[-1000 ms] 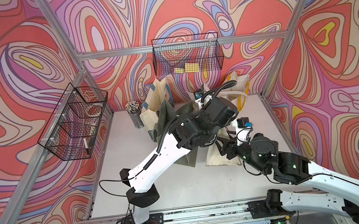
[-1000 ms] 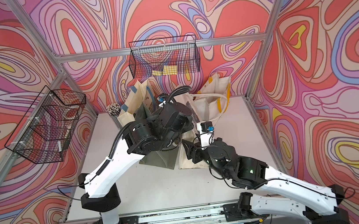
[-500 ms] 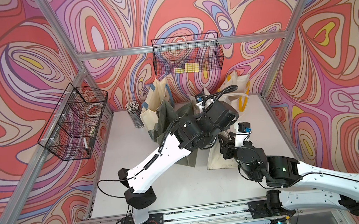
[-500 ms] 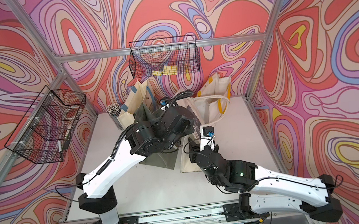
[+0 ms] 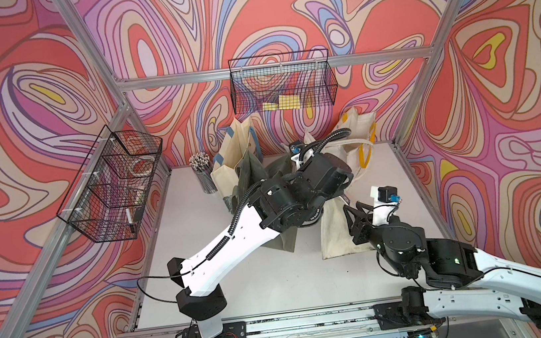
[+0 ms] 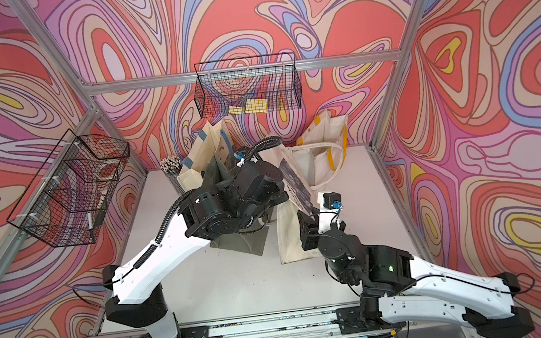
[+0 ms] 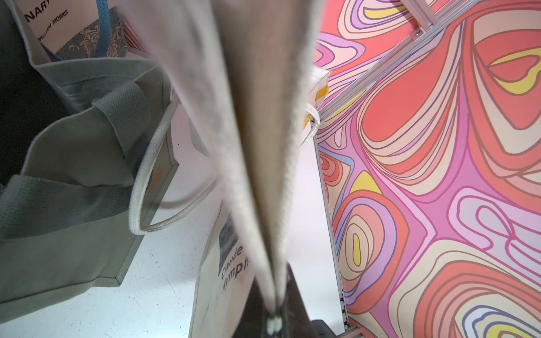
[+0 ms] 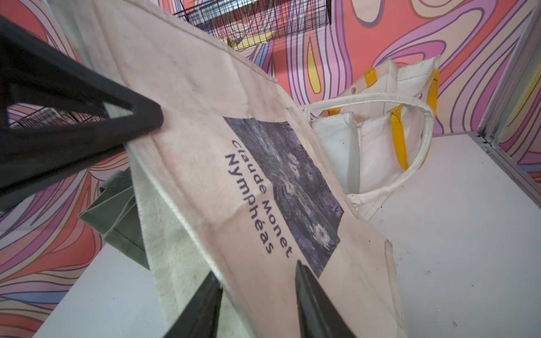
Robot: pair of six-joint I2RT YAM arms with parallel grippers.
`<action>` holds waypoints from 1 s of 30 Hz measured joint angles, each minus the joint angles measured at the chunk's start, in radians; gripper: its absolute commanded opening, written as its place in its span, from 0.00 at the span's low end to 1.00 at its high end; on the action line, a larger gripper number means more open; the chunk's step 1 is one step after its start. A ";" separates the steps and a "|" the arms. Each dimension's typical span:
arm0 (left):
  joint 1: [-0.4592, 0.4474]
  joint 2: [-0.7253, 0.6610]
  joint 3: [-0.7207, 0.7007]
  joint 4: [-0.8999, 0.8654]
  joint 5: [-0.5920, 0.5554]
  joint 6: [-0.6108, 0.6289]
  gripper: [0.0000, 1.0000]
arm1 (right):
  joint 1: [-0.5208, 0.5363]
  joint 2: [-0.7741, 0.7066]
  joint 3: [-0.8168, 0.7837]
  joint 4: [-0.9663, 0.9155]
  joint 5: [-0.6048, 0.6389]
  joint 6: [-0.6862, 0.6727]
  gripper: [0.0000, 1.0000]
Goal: Put away the canvas bag
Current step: Press the canvas bag.
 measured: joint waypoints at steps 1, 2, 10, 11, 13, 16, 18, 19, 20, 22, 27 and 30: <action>0.000 -0.001 -0.002 0.000 0.000 0.003 0.00 | 0.000 -0.010 0.003 -0.005 -0.005 -0.011 0.56; 0.000 -0.002 -0.003 -0.001 0.000 0.006 0.00 | 0.000 -0.016 0.010 -0.014 -0.010 -0.026 0.58; 0.000 -0.041 -0.006 -0.076 0.000 0.013 0.00 | 0.000 -0.014 0.135 -0.113 -0.021 -0.124 0.64; 0.000 -0.047 -0.006 -0.095 -0.001 0.012 0.00 | 0.000 -0.015 0.145 -0.124 -0.021 -0.127 0.65; 0.000 -0.056 -0.006 -0.130 -0.005 0.009 0.00 | 0.000 -0.013 0.151 -0.141 -0.023 -0.129 0.66; 0.000 -0.061 -0.005 -0.182 -0.031 0.006 0.00 | 0.000 0.001 0.150 -0.174 -0.035 -0.123 0.67; 0.000 -0.061 0.000 -0.218 -0.060 0.008 0.00 | 0.000 0.011 0.147 -0.185 -0.041 -0.119 0.67; 0.000 -0.061 0.002 -0.232 -0.076 0.013 0.00 | 0.000 0.013 0.141 -0.185 -0.046 -0.117 0.67; 0.000 -0.062 0.003 -0.246 -0.095 0.017 0.00 | 0.000 0.011 0.132 -0.184 -0.049 -0.117 0.68; 0.000 -0.064 0.006 -0.261 -0.121 0.025 0.00 | 0.000 0.002 0.114 -0.185 -0.058 -0.116 0.68; 0.000 -0.066 0.017 -0.263 -0.127 0.040 0.00 | 0.000 0.007 0.103 -0.182 -0.108 -0.115 0.70; 0.000 -0.066 0.020 -0.262 -0.114 0.041 0.00 | 0.000 0.037 0.070 -0.138 -0.163 -0.127 0.71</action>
